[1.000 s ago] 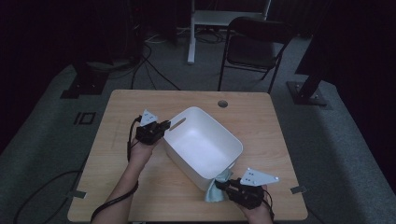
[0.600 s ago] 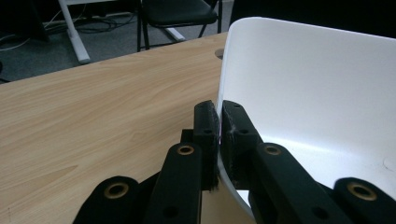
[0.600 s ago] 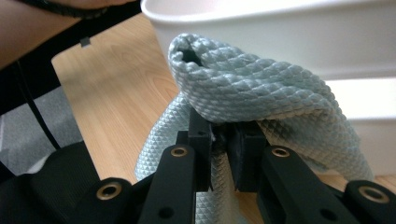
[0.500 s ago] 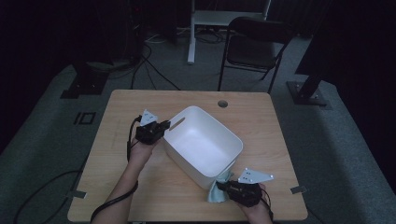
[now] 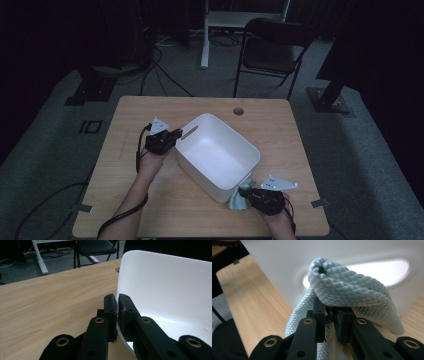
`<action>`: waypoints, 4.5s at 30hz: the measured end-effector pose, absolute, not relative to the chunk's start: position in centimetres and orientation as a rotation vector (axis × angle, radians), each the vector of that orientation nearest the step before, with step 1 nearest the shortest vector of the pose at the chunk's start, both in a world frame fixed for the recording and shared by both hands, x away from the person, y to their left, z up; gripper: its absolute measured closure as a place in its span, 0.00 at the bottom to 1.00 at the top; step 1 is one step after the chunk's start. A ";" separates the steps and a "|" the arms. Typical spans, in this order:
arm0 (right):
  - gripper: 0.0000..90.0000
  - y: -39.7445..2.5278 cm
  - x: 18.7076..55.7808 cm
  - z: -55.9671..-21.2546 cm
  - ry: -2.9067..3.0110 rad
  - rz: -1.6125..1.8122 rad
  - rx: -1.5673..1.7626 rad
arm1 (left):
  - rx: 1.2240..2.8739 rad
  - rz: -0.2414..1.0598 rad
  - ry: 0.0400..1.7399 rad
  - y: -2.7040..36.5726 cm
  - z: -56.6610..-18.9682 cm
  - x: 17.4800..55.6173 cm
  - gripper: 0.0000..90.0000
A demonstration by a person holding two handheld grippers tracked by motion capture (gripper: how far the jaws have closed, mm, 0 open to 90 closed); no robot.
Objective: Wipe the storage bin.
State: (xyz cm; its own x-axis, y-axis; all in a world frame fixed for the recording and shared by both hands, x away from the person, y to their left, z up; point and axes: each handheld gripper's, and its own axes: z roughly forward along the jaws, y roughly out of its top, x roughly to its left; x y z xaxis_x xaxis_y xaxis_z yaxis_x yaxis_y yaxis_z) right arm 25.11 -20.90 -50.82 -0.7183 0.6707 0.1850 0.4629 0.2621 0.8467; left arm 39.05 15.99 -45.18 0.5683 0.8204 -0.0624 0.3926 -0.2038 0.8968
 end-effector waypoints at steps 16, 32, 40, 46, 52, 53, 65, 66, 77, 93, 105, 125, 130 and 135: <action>0.90 -22.1 26.8 -52.2 2.313 1.397 1.172 | 1.817 0.540 0.988 16.0 -45.2 39.1 0.95; 0.90 -23.3 28.2 -51.9 2.267 1.329 1.204 | 1.825 0.540 0.985 16.0 -45.1 39.1 0.95; 0.90 -24.0 29.0 -52.2 2.232 1.322 1.253 | 1.827 0.542 0.985 16.0 -45.1 39.1 0.95; 0.90 -24.6 29.1 -51.2 2.194 1.355 1.248 | 1.830 0.545 0.984 16.0 -45.1 39.1 0.95; 0.90 -25.6 28.7 -47.5 2.090 1.483 1.157 | 1.826 0.543 0.988 16.0 -45.1 39.1 0.95; 0.90 -25.6 28.6 -47.0 2.082 1.494 1.134 | 1.825 0.543 0.988 16.0 -45.1 39.1 0.95; 0.90 -25.5 29.3 -49.3 2.123 1.454 1.194 | 1.828 0.541 0.984 16.0 -45.1 39.2 0.96; 0.90 -25.5 29.3 -49.5 2.123 1.451 1.199 | 1.827 0.540 0.984 16.0 -45.1 39.2 0.96; 0.90 -25.5 29.9 -51.1 2.153 1.429 1.257 | 1.824 0.538 0.984 16.0 -45.1 39.1 0.96; 0.90 -25.5 30.8 -52.8 2.211 1.362 1.304 | 1.825 0.565 0.993 15.8 -45.1 39.0 0.95; 0.90 -28.3 29.6 -49.3 2.066 1.442 1.295 | 1.859 0.528 0.987 16.6 -44.8 38.2 0.94; 0.90 -30.1 28.8 -48.8 1.998 1.481 1.321 | 1.836 0.473 0.968 18.9 -45.1 33.3 0.84; 0.90 -30.2 28.7 -48.9 1.986 1.494 1.325 | 1.797 0.427 0.935 19.7 -45.6 31.8 0.77; 0.89 -30.1 28.7 -48.9 1.988 1.493 1.324 | 1.850 0.458 0.930 19.6 -45.2 30.7 0.74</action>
